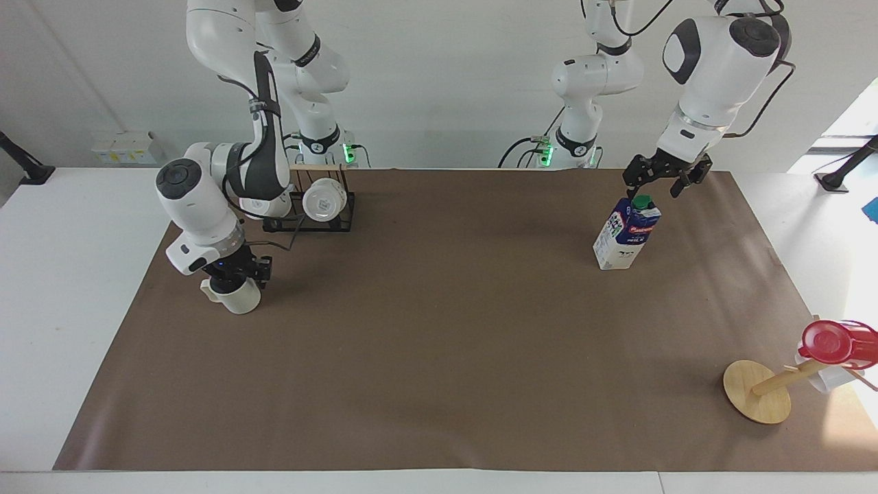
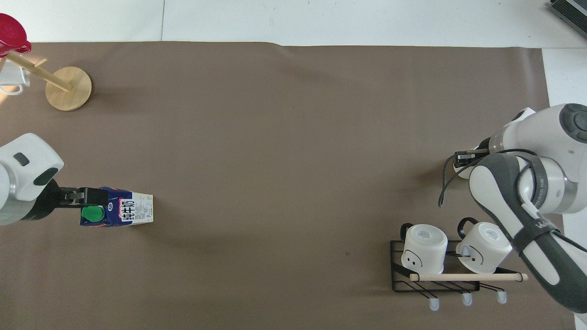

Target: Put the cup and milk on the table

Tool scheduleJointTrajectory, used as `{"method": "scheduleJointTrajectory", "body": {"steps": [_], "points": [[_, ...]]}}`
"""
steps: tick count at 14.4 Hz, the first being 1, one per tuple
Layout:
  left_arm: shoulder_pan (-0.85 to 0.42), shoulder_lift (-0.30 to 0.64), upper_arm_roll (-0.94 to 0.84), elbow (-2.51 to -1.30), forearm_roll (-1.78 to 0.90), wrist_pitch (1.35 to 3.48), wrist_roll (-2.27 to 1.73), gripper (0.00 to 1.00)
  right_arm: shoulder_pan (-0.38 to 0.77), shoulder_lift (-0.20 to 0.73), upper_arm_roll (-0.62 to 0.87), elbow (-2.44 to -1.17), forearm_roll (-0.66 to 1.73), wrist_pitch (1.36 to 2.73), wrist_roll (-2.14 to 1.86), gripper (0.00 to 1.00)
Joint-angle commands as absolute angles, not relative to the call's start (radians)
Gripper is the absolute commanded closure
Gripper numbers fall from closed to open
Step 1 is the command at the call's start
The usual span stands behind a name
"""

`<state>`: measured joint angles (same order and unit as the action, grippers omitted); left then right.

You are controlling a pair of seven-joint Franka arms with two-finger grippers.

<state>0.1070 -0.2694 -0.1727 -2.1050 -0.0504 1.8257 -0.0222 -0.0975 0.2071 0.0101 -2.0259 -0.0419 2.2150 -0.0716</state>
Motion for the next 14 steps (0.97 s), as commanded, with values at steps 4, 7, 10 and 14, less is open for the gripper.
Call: {"method": "scheduleJointTrajectory", "body": {"steps": [4,7,10,14], "points": [[0.084,-0.318,-0.160,-2.220,-0.052,1.916,-0.025,0.00,-0.103,0.207,0.015,-2.026,-0.044,2.230,-0.091,1.00],[0.084,-0.331,-0.160,-2.282,-0.052,1.963,-0.023,0.00,-0.095,0.204,0.021,-2.007,-0.044,2.223,-0.087,1.00],[0.072,-0.353,-0.160,-2.336,-0.052,2.031,-0.012,0.00,-0.059,0.204,0.029,-1.956,-0.043,2.200,-0.075,1.00],[0.071,-0.353,-0.160,-2.345,-0.052,2.077,-0.011,0.00,0.069,0.209,0.029,-1.922,-0.044,2.180,0.053,1.00]]}}
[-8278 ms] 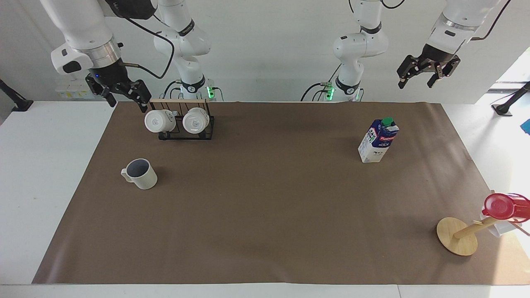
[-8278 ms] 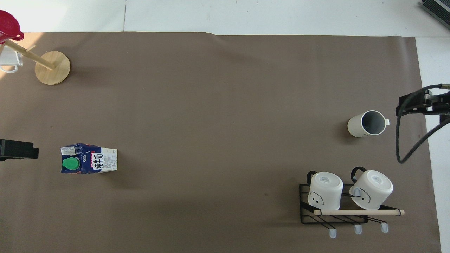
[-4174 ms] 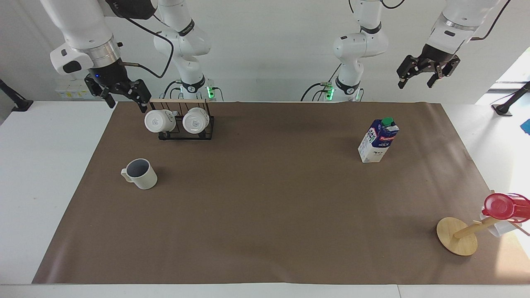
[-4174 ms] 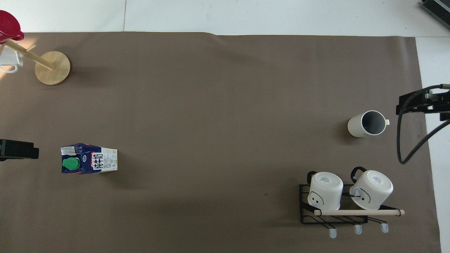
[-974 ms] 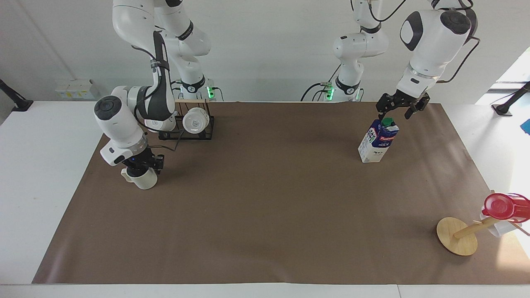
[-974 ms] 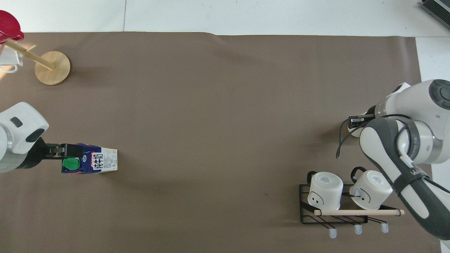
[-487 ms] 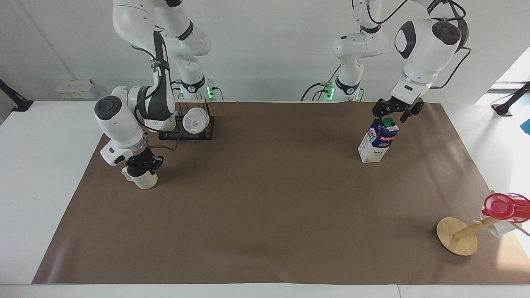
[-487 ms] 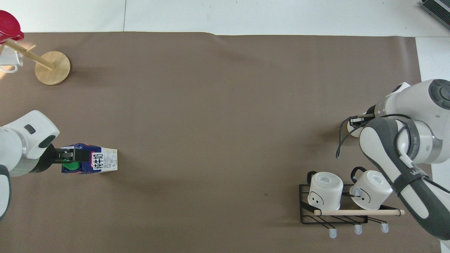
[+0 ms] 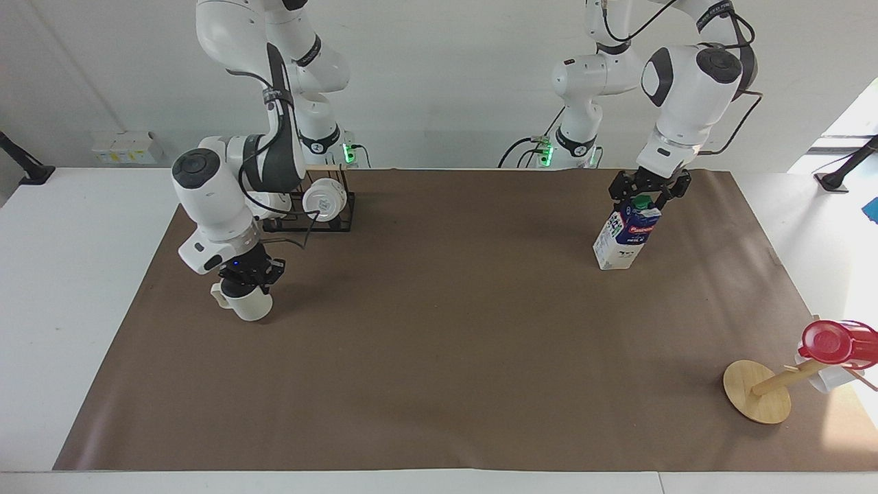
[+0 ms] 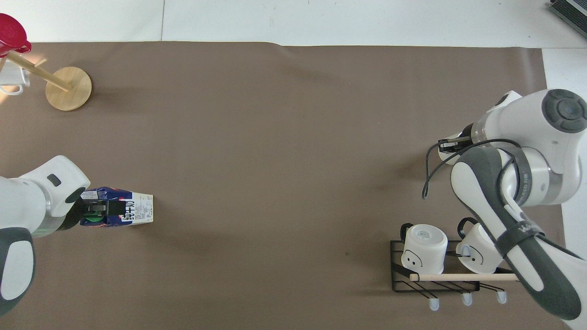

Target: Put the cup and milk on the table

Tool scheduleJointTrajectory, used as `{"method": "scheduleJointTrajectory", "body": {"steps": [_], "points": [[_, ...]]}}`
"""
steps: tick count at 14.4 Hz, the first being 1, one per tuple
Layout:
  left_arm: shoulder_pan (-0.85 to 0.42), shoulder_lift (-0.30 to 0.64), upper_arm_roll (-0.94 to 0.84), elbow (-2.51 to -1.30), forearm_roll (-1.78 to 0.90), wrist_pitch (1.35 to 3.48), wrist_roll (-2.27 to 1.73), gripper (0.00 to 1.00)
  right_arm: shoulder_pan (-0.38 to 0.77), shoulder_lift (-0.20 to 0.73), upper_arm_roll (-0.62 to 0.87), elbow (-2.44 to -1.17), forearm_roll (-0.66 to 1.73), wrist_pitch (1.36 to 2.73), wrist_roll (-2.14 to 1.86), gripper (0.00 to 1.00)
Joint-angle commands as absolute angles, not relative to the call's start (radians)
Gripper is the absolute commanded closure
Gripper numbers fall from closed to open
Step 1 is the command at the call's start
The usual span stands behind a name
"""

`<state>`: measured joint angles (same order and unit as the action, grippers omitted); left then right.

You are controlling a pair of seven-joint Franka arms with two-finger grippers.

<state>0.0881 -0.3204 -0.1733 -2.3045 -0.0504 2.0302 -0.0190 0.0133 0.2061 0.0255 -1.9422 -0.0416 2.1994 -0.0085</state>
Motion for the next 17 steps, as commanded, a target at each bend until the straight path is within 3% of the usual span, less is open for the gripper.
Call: {"method": "scheduleJointTrajectory", "body": {"steps": [1,8,11,16,17], "points": [[0.071,-0.353,-0.160,-2.347,-0.052,2.080,-0.011,0.00,0.109,0.209,0.029,-1.919,-0.044,2.177,0.080,1.00],[0.074,-0.353,-0.158,-2.384,-0.052,2.118,0.024,0.00,0.377,0.209,0.029,-1.841,-0.043,2.092,0.420,1.00],[0.083,-0.353,-0.158,-2.384,-0.051,2.123,0.041,0.28,0.458,0.233,0.029,-1.798,-0.040,2.091,0.526,1.00],[0.084,-0.351,-0.158,-2.376,-0.051,2.105,0.044,0.43,0.577,0.340,0.031,-1.686,0.014,2.071,0.668,1.00],[0.087,-0.350,-0.158,-2.373,-0.051,2.100,0.044,0.51,0.606,0.368,0.040,-1.668,0.011,2.077,0.710,1.00]]}}
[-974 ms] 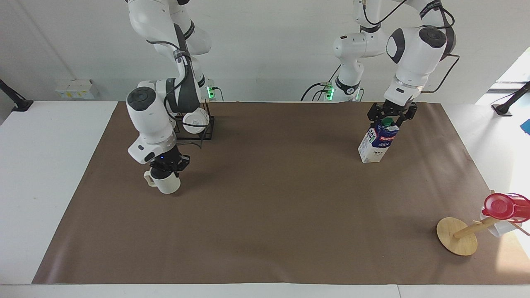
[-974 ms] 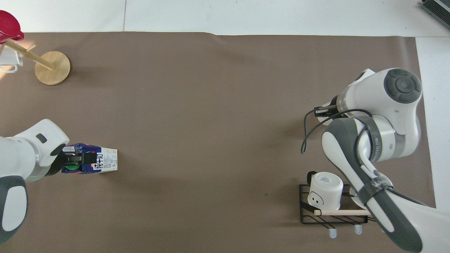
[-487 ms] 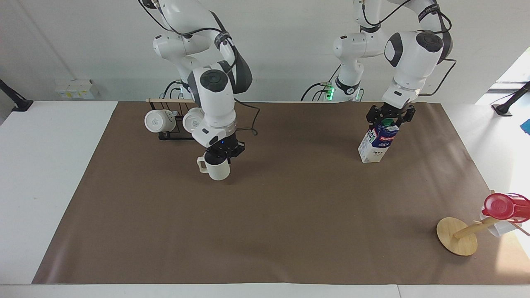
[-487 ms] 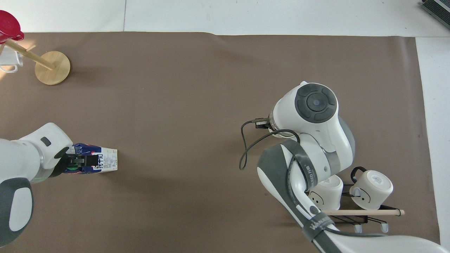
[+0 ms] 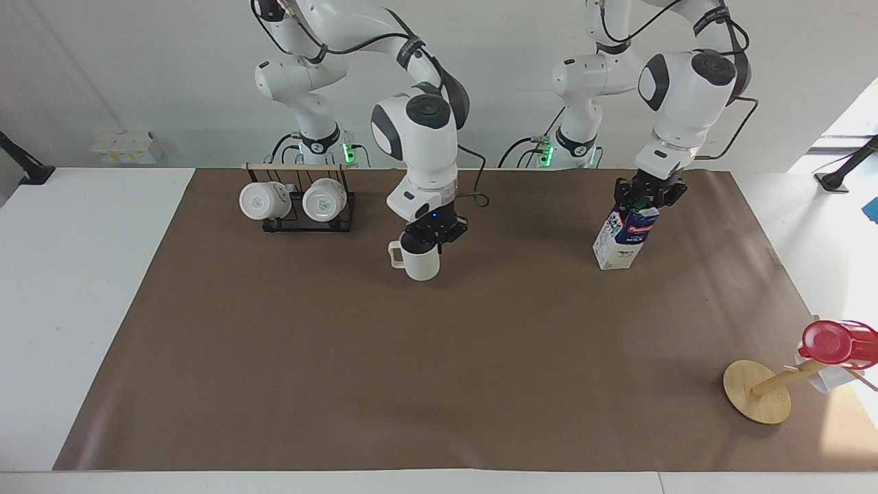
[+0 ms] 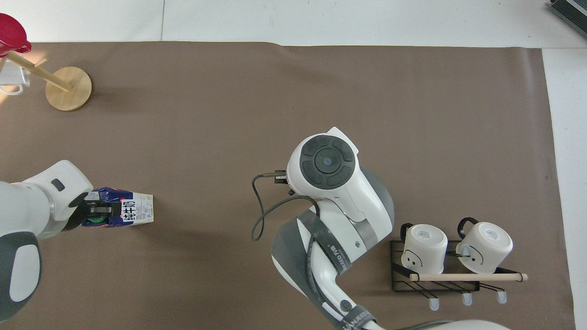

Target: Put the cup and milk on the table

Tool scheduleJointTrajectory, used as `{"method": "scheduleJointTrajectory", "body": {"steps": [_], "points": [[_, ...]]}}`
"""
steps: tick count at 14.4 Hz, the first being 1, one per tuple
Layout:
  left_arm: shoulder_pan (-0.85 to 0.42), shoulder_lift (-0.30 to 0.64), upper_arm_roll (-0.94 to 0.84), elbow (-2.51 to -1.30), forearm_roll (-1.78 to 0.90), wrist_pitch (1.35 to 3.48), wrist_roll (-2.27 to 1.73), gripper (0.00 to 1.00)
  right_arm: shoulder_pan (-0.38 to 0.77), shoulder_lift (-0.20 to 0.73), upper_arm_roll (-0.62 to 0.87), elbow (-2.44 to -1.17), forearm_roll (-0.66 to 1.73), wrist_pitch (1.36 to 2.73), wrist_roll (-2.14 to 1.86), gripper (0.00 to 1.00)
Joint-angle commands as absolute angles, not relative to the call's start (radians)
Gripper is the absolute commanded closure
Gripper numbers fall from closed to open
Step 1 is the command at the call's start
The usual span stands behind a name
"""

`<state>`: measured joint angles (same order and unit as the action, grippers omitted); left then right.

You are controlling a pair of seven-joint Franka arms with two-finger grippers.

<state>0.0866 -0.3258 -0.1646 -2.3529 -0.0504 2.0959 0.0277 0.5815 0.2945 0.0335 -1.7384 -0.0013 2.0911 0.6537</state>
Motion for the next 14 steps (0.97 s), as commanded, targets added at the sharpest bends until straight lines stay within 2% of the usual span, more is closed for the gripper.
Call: {"method": "scheduleJointTrajectory", "body": {"steps": [1,4,7,14], "points": [[0.089,-0.348,-0.158,-2.373,-0.051,2.097,0.043,0.52,0.632,0.395,0.043,-1.639,0.011,2.069,0.733,1.00],[0.089,-0.347,-0.156,-2.358,-0.052,2.091,0.043,0.57,0.640,0.411,0.043,-1.617,0.009,2.071,0.738,1.00],[0.091,-0.339,-0.156,-2.309,-0.052,2.059,0.040,0.57,0.658,0.433,0.044,-1.615,0.000,2.072,0.736,1.00],[0.094,-0.337,-0.153,-2.280,-0.052,2.057,0.028,0.57,0.664,0.436,0.044,-1.664,0.012,2.078,0.733,1.00]]}}
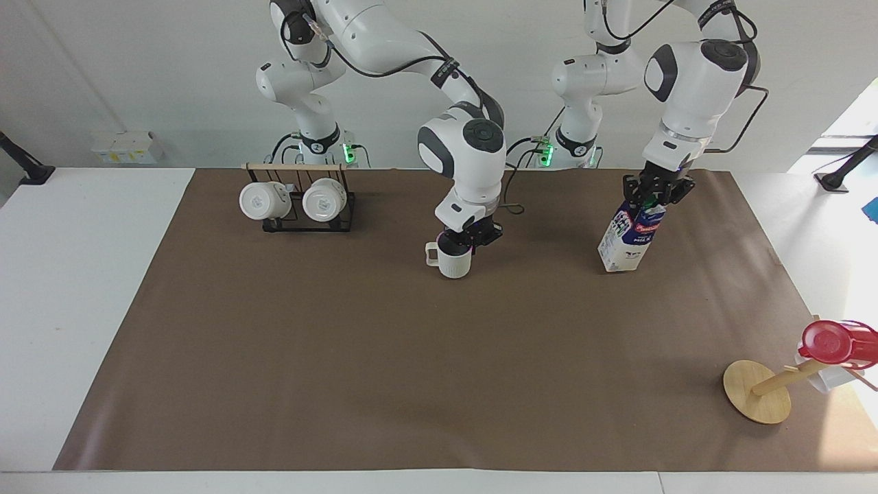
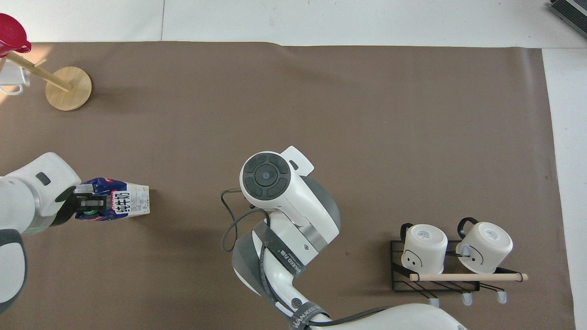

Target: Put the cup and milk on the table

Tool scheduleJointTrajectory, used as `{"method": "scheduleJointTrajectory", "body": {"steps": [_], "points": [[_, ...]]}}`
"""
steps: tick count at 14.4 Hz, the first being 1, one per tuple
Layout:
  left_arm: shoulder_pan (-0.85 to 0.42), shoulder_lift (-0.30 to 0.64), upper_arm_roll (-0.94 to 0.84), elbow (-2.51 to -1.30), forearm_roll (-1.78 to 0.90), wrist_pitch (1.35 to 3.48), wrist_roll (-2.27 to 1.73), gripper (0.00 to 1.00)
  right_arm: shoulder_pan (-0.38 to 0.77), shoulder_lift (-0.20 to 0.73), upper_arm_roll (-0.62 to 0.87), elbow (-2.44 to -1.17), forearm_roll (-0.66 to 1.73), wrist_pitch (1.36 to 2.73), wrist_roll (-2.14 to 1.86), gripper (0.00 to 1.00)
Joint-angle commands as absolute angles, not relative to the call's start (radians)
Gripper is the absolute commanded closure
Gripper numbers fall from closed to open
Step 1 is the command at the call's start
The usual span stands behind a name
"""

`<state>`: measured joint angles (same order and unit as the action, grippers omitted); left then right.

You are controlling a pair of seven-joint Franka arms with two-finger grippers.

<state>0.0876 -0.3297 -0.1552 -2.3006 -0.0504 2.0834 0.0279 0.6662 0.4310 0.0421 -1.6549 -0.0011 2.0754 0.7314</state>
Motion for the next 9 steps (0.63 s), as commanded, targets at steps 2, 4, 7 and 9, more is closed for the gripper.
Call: {"method": "scheduleJointTrajectory", "body": {"steps": [2,4,7,9], "points": [[0.092,-0.337,-0.153,-2.267,-0.052,2.049,0.026,0.57,0.666,0.436,0.044,-1.664,0.006,2.075,0.733,1.00],[0.092,-0.337,-0.155,-2.260,-0.052,2.040,0.028,0.57,0.663,0.436,0.044,-1.660,0.002,2.071,0.732,0.59],[0.091,-0.337,-0.155,-2.256,-0.052,2.040,0.018,0.57,0.663,0.433,0.044,-1.657,0.003,2.079,0.739,0.28],[0.074,-0.339,-0.160,-2.234,-0.054,2.010,-0.009,0.57,0.660,0.417,0.044,-1.652,0.012,2.080,0.742,0.00]]}}
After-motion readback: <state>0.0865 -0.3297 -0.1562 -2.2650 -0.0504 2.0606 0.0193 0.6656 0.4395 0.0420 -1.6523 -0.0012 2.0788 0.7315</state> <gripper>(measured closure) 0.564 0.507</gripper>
